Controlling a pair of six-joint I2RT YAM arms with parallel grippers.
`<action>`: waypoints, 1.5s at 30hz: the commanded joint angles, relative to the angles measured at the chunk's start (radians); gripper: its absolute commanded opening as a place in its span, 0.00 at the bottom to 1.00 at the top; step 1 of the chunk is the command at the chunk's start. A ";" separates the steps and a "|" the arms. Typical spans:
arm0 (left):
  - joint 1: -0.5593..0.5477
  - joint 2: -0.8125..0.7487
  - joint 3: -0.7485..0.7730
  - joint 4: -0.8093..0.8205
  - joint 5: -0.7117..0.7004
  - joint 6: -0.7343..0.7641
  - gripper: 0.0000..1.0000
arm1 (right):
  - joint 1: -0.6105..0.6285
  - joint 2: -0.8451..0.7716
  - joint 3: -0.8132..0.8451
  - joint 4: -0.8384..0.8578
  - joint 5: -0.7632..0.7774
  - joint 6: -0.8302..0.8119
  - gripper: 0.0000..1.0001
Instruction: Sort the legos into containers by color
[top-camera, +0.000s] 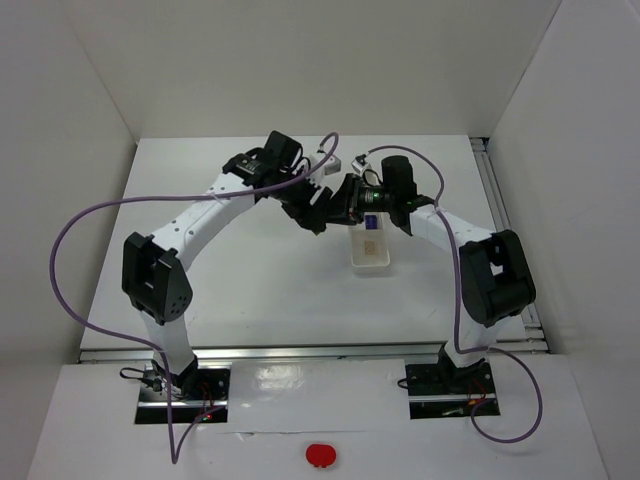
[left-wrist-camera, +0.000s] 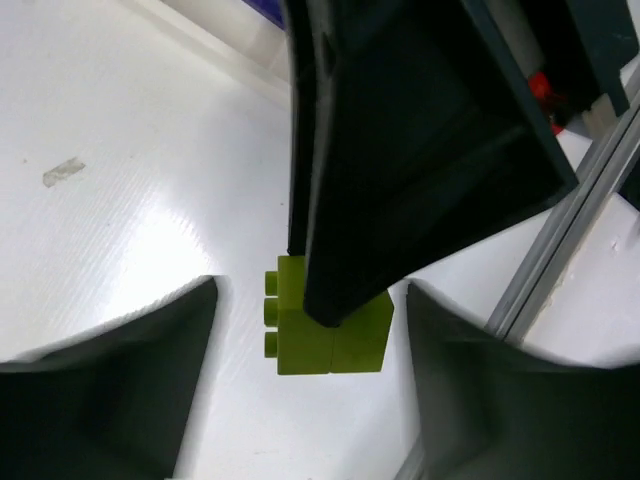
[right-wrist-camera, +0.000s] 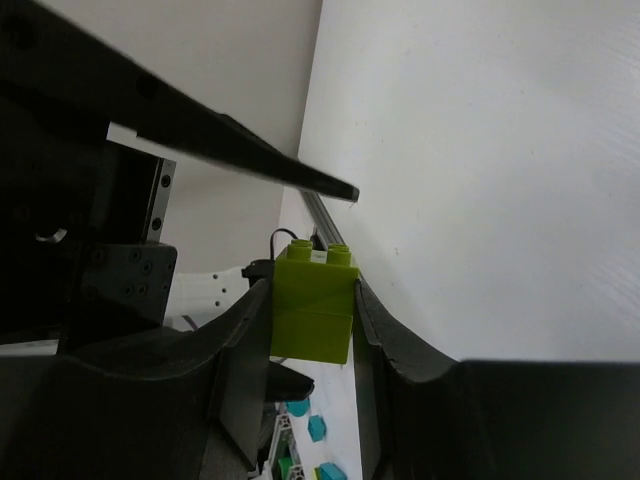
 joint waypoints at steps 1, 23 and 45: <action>0.009 -0.052 0.024 0.043 -0.047 -0.017 0.92 | -0.008 -0.027 0.006 0.071 -0.018 -0.001 0.04; 0.358 -0.245 -0.700 1.257 0.738 -0.943 1.00 | -0.056 -0.045 0.006 0.044 0.016 -0.072 0.01; 0.271 0.169 -0.605 2.048 0.855 -1.539 1.00 | -0.056 -0.073 0.015 0.084 -0.119 -0.112 0.01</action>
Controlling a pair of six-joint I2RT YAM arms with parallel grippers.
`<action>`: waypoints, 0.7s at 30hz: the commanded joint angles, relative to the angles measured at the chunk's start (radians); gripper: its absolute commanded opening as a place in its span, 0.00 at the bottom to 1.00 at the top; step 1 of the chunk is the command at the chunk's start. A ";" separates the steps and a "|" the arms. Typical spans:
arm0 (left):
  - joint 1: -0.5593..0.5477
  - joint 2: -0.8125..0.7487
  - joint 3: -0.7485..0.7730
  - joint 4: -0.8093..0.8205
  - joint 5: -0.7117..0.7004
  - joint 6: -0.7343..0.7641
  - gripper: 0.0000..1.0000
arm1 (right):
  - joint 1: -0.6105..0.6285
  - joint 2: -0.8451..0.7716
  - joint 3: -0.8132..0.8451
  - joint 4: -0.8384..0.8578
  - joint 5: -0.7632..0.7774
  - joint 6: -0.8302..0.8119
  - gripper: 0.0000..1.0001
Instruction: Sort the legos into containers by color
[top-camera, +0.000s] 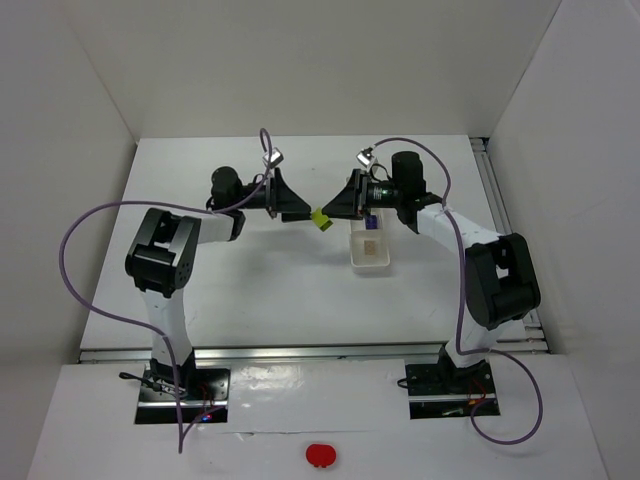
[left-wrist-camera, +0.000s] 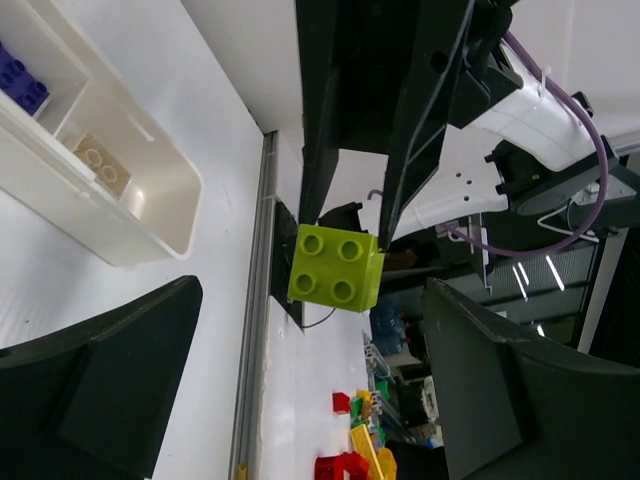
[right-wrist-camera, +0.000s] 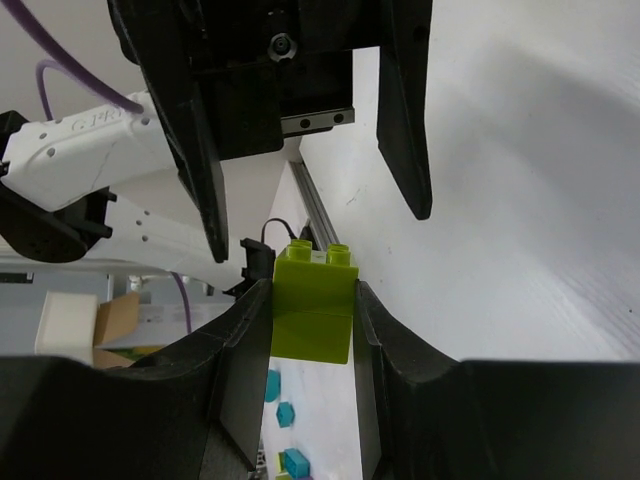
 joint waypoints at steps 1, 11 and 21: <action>-0.023 -0.010 0.056 0.070 0.039 0.026 1.00 | -0.005 -0.044 0.016 0.057 -0.033 -0.022 0.01; -0.063 -0.033 0.085 -0.037 0.059 0.085 0.69 | -0.005 -0.044 0.016 0.057 -0.024 -0.022 0.01; -0.063 -0.033 0.094 0.009 0.059 0.048 0.56 | -0.005 -0.044 0.005 0.044 -0.015 -0.032 0.01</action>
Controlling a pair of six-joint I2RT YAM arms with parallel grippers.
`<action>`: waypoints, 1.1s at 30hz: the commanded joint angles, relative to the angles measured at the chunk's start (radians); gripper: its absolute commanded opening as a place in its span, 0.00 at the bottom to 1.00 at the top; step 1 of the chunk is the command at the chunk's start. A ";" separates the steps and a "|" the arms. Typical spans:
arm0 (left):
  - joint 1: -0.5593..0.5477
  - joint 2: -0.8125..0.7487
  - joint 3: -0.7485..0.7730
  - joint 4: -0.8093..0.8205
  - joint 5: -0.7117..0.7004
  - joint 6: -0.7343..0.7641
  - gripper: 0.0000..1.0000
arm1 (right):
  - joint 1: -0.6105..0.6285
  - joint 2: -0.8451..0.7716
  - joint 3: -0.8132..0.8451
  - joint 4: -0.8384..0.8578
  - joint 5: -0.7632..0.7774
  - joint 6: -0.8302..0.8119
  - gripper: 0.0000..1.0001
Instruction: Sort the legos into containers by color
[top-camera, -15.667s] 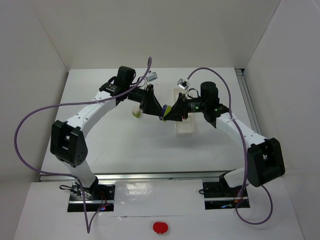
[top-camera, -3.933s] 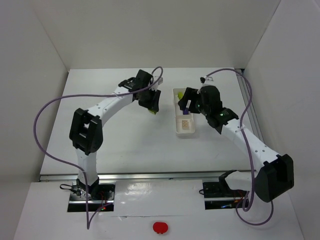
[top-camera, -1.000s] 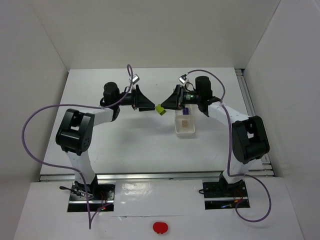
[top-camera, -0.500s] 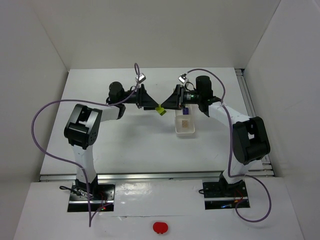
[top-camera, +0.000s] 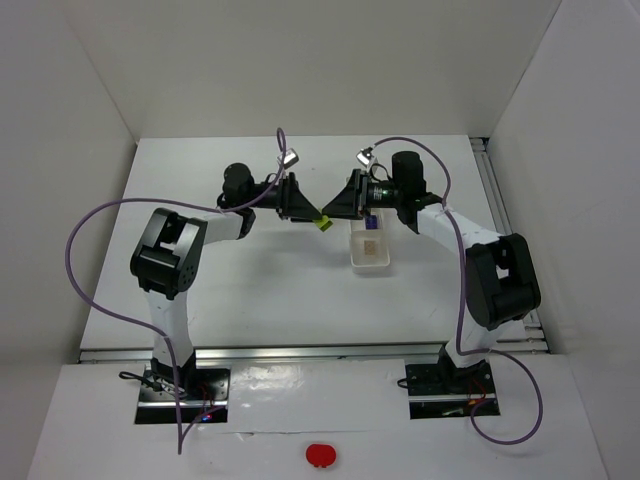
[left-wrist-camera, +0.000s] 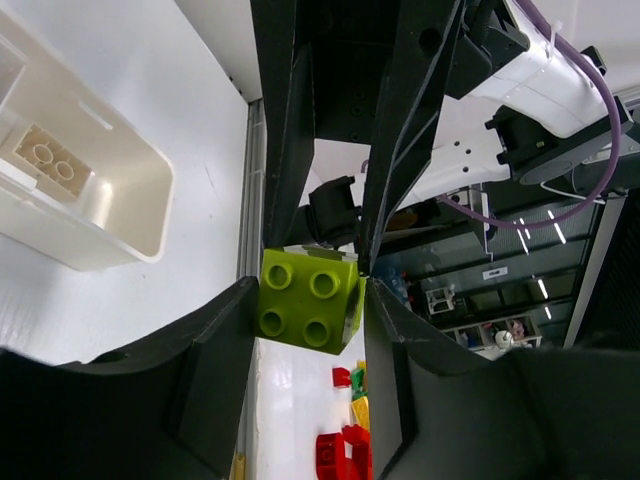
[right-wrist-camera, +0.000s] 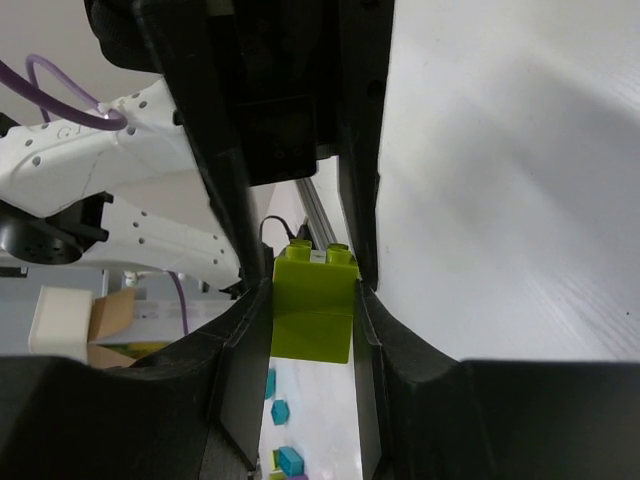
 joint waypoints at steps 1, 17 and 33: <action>0.001 -0.033 0.037 0.088 0.020 -0.015 0.63 | -0.005 -0.042 -0.004 0.044 -0.009 -0.016 0.01; 0.021 -0.024 0.027 0.212 0.020 -0.101 0.48 | -0.005 -0.042 -0.013 0.044 -0.009 -0.035 0.01; -0.008 -0.015 0.046 0.190 0.039 -0.089 0.40 | -0.005 -0.033 -0.004 0.044 -0.009 -0.026 0.01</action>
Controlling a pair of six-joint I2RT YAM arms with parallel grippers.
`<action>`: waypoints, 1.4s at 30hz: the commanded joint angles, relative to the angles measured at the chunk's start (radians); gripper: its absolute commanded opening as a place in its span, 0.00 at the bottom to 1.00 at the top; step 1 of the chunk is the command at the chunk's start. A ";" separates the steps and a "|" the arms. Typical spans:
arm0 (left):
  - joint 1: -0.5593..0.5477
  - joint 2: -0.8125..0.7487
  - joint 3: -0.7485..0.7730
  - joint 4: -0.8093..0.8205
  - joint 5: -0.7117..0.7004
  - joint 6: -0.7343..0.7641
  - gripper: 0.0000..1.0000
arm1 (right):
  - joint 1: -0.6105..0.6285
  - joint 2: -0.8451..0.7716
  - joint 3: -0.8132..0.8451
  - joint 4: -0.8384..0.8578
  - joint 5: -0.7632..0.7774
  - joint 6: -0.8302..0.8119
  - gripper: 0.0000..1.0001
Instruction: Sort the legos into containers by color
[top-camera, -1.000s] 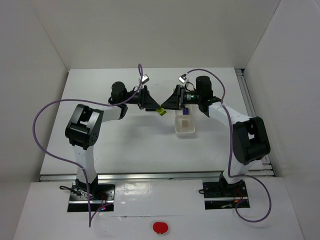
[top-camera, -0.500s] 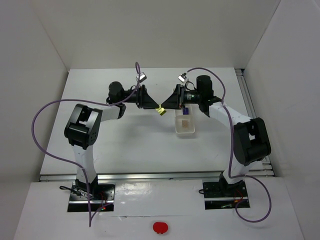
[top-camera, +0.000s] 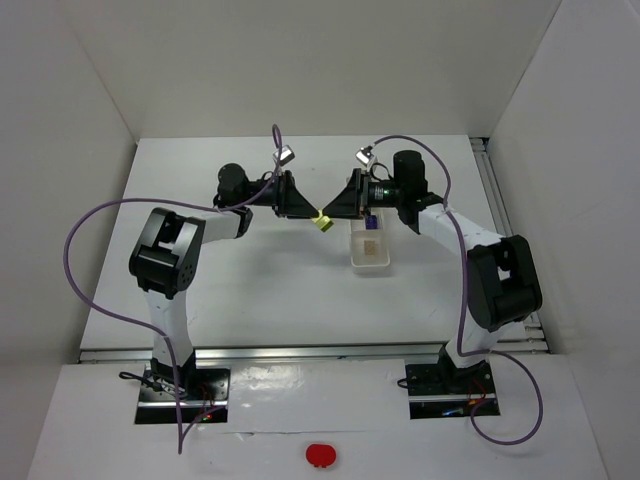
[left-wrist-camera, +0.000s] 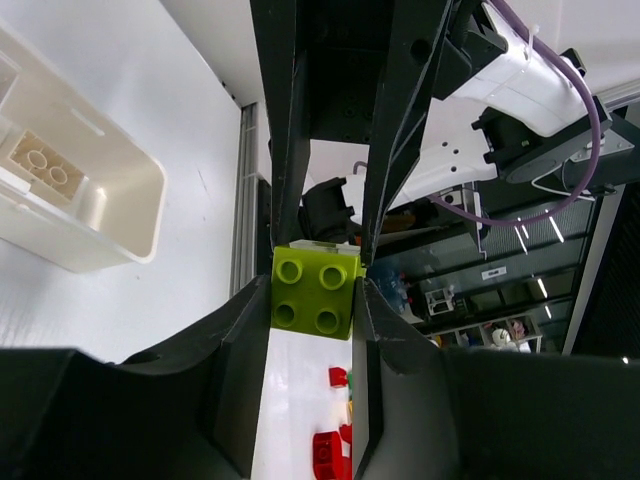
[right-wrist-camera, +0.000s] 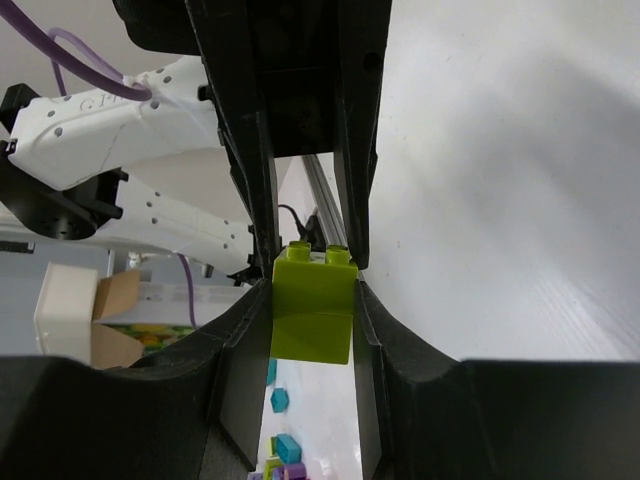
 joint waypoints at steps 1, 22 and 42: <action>-0.021 -0.015 0.046 0.091 0.024 0.007 0.38 | -0.005 -0.022 0.000 0.022 0.028 -0.018 0.01; 0.045 -0.164 0.179 -0.774 -0.049 0.605 0.00 | -0.005 -0.022 -0.020 0.012 0.039 -0.041 0.83; 0.036 -0.164 0.175 -0.786 -0.058 0.621 0.00 | 0.056 0.018 0.035 0.150 0.007 0.039 0.41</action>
